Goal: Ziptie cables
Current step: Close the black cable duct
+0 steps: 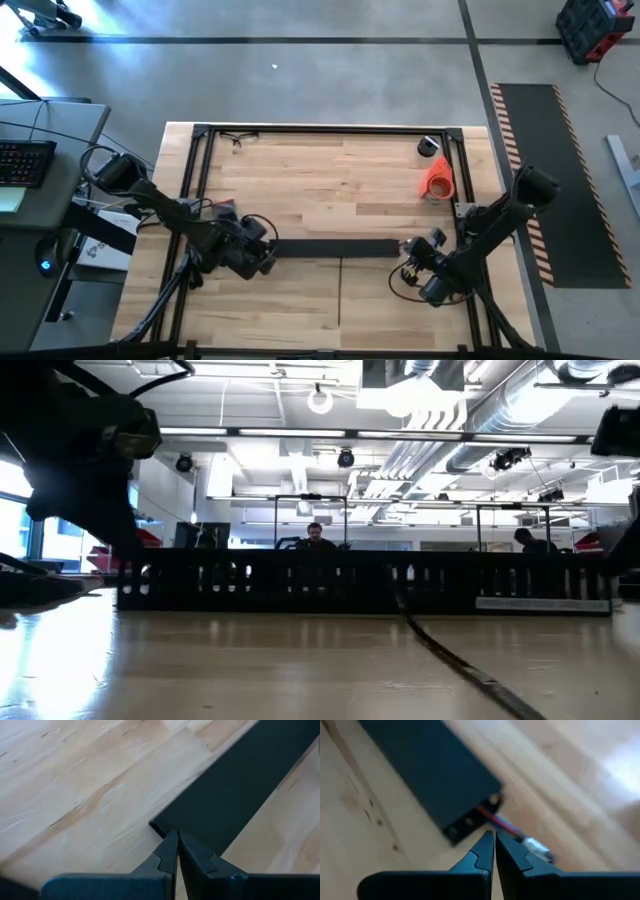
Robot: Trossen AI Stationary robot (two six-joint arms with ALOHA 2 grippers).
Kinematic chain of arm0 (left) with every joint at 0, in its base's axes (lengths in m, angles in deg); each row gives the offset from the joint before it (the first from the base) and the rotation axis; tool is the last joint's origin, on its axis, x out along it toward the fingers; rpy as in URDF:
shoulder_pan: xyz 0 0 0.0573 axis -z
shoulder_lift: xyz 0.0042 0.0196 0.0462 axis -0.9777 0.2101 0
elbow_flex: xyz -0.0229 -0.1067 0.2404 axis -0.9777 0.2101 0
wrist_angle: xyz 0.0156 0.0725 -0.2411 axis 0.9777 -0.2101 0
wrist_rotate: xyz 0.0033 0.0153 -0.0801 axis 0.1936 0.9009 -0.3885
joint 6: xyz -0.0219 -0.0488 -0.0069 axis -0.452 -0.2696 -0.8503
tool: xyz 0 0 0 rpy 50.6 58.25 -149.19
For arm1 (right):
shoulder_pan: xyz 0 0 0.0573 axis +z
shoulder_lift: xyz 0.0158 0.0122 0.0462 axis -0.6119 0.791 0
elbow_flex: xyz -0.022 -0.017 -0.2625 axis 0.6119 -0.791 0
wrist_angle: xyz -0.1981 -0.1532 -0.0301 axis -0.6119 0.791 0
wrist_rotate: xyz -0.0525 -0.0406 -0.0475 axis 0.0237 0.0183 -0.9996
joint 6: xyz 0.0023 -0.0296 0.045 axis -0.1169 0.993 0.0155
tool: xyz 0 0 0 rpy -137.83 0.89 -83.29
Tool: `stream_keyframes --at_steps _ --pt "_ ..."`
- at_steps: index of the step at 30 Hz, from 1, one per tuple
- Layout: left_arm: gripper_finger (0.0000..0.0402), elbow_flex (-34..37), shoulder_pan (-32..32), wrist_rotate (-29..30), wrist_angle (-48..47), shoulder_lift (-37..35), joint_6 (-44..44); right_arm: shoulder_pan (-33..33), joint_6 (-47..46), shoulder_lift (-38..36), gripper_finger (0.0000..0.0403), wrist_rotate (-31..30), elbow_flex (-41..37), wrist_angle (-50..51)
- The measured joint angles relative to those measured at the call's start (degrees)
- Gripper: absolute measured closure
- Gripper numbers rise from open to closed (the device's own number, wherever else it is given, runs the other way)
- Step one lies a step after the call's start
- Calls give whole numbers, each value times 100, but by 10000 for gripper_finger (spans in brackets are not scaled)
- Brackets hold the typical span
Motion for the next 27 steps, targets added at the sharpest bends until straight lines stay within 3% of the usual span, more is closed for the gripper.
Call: stream_keyframes --at_steps 12,21,27 --pt "401 40 -89 580 699 80 532 -361 399 811 403 168 -44 -1156" --pt "402 -395 -96 598 -773 -737 613 -380 314 794 403 245 -33 -1084" --pt "402 -408 -96 627 -996 -865 566 -356 320 744 403 414 47 -689"
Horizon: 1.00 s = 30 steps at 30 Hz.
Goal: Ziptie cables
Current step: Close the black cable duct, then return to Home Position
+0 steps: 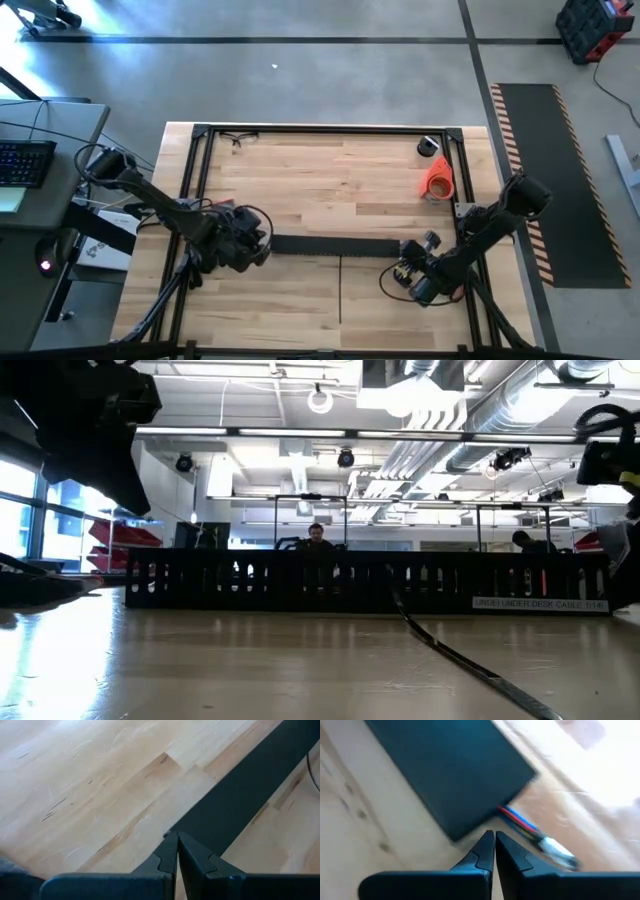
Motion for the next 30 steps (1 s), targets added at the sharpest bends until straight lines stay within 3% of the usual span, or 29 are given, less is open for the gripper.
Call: stream_keyframes --at_steps 6,10,14,20,25,30 --pt "402 0 7 -238 245 212 57 463 -69 -525 403 144 265 1644" --pt "402 94 -10 -273 489 160 302 897 272 -1240 403 -206 118 1769" --pt "402 650 -219 -369 1553 -223 671 1134 303 -2196 403 -794 -309 1626" --pt "401 1815 -573 -191 3278 -1162 1509 1331 724 -3948 403 -1514 -1285 652" --pt "401 2854 -726 107 5515 -2028 3087 1315 1977 -5055 403 -1848 -2248 -1256" --pt "401 3796 -1314 -144 6507 -3000 3379 1315 3013 -5799 403 -2120 -2974 -2463"
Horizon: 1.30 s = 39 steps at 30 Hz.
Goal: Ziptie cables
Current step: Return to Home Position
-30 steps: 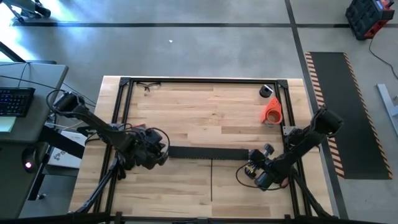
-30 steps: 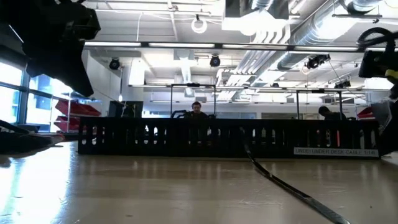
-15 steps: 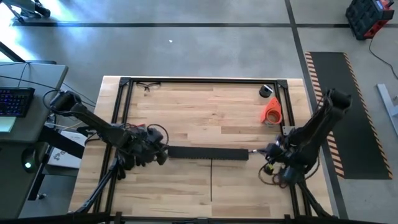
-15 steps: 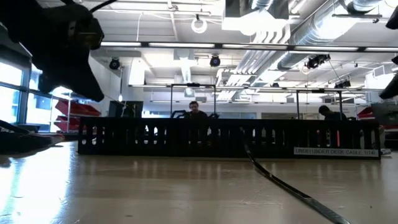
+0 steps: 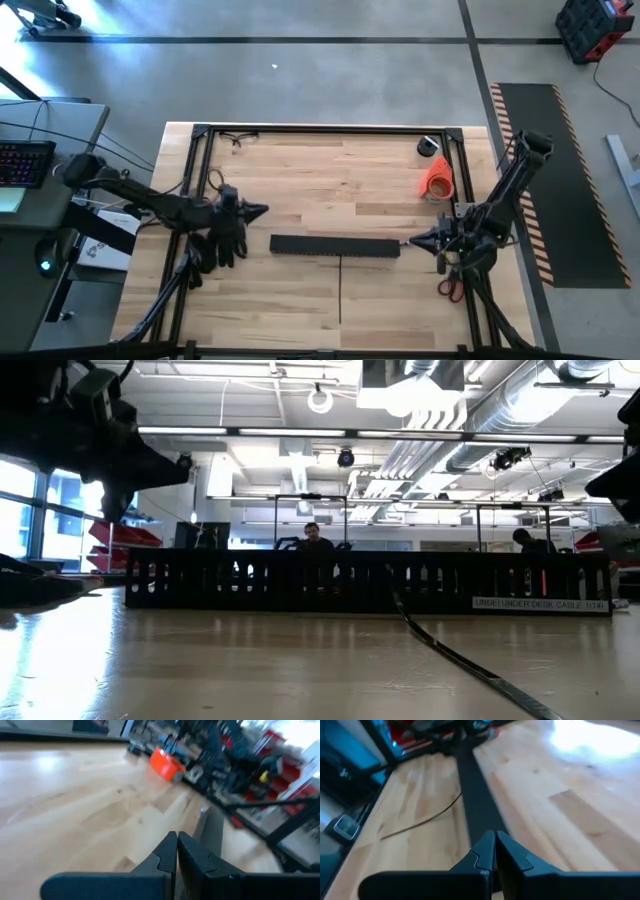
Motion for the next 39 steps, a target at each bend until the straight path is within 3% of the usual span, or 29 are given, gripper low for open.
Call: stream_keyframes --at_steps 4,11,19,26,33,39 --pt "401 405 -691 -645 113 -788 240 -68 143 -653 403 -290 -296 -40" --pt "401 399 -1667 -1782 -308 -1840 879 -226 1123 -1474 403 -91 -438 -210" --pt "401 399 -2205 -1992 -1651 -2914 1323 -271 2031 -2016 403 51 -442 -229" --pt "401 399 -2303 -2050 -2427 -3625 1851 -271 2330 -2112 403 235 -442 -222" --pt "401 398 -2198 -2200 -2472 -3669 2453 -271 2917 -2200 403 327 -444 -236" --pt "401 398 -2100 -2202 -2475 -3669 2349 -271 2994 -2538 403 705 -444 -231"
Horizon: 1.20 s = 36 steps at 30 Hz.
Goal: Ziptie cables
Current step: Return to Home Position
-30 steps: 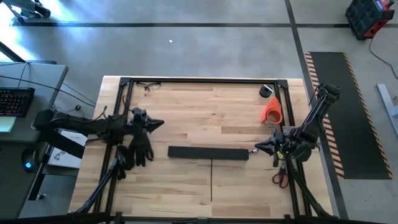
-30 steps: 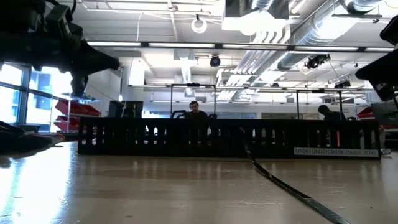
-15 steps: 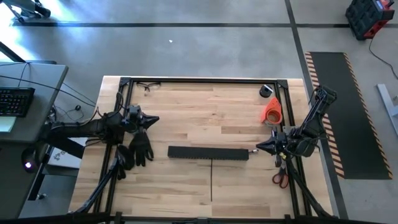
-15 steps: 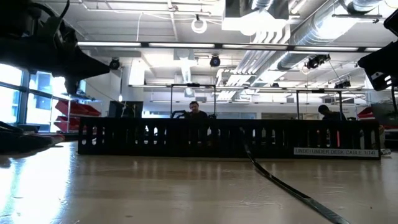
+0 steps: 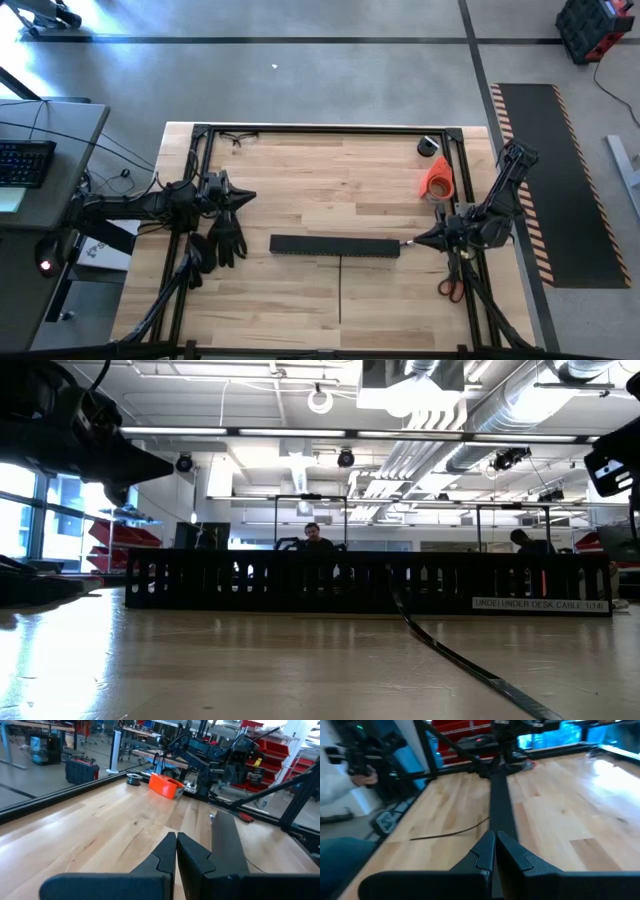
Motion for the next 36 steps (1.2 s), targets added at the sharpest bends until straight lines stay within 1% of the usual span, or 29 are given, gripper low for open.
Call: stream_keyframes --at_steps 2,4,7,10,12,16,21,31,36 --pt "401 -2 13 -1 -2 0 -43 -17 97 -102 403 140 0 -108" --pt "401 -2 10 -3 -2 0 -184 -125 480 -263 403 413 -2 -489" --pt "401 -2 10 12 -4 0 -276 -436 1403 -558 403 1145 -2 -1167" --pt "401 -4 10 70 -2 0 -277 -856 1982 -962 403 1672 0 -1223" --pt "401 -4 10 110 3 0 -272 -1182 2044 -1046 403 1896 4 -1113" --pt "401 -6 10 122 4 -2 -186 -1872 1922 -1053 403 2555 4 -887" --pt "402 -6 10 113 3 28 -179 -2770 1898 -1050 403 3148 4 -786" --pt "402 -6 10 134 11 63 -179 -4868 1730 -1038 403 5139 4 -739" --pt "402 -4 8 135 52 63 -179 -5655 1661 -1034 403 5654 -2 -594"
